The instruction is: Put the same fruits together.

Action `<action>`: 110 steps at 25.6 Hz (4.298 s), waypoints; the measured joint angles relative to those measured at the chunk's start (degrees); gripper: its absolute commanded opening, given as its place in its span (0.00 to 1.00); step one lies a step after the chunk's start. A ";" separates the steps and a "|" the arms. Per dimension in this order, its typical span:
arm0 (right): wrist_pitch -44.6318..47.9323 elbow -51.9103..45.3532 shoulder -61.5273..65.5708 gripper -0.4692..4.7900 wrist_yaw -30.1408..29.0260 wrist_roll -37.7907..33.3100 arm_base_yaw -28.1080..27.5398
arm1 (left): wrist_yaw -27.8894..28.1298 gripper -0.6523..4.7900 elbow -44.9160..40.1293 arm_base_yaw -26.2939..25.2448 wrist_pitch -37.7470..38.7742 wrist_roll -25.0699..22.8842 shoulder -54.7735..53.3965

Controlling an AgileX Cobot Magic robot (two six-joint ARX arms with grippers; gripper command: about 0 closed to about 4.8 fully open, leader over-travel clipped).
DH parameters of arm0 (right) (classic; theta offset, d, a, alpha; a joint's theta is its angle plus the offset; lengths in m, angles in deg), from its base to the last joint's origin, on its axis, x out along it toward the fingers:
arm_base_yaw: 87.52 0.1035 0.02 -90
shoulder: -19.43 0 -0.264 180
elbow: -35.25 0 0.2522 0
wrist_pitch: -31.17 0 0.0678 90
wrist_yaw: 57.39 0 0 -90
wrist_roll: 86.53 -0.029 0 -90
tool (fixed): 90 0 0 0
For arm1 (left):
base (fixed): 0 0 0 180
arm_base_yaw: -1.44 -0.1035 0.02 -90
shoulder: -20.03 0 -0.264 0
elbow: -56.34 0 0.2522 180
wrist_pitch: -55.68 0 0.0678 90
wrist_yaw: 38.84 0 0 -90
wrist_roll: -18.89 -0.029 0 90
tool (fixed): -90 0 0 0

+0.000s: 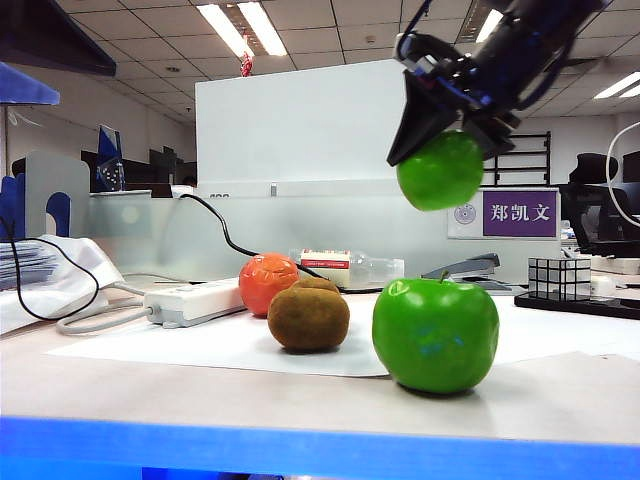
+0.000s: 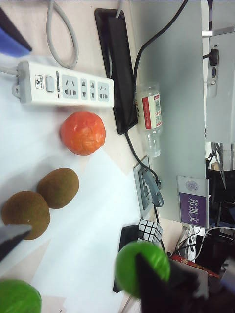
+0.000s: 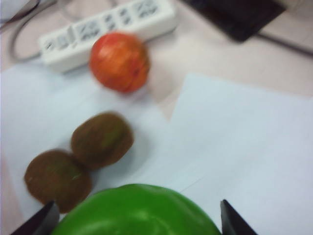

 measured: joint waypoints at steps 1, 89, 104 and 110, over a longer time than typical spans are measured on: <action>1.99 -2.95 -1.68 0.08 -0.09 -0.59 0.00 | -0.04 0.99 0.00 0.00 0.00 -0.02 0.00; 15.12 -26.12 -25.99 1.00 6.01 -7.50 -12.26 | -27.12 0.96 0.00 0.02 1.11 6.01 -0.02; -2.25 -41.03 -49.27 1.00 7.82 -9.46 -20.46 | -26.91 0.96 0.00 0.02 -0.83 6.01 -0.07; -0.94 -44.78 -50.73 1.00 8.59 -12.76 -20.46 | -26.91 0.96 0.00 0.04 -0.83 6.03 -0.07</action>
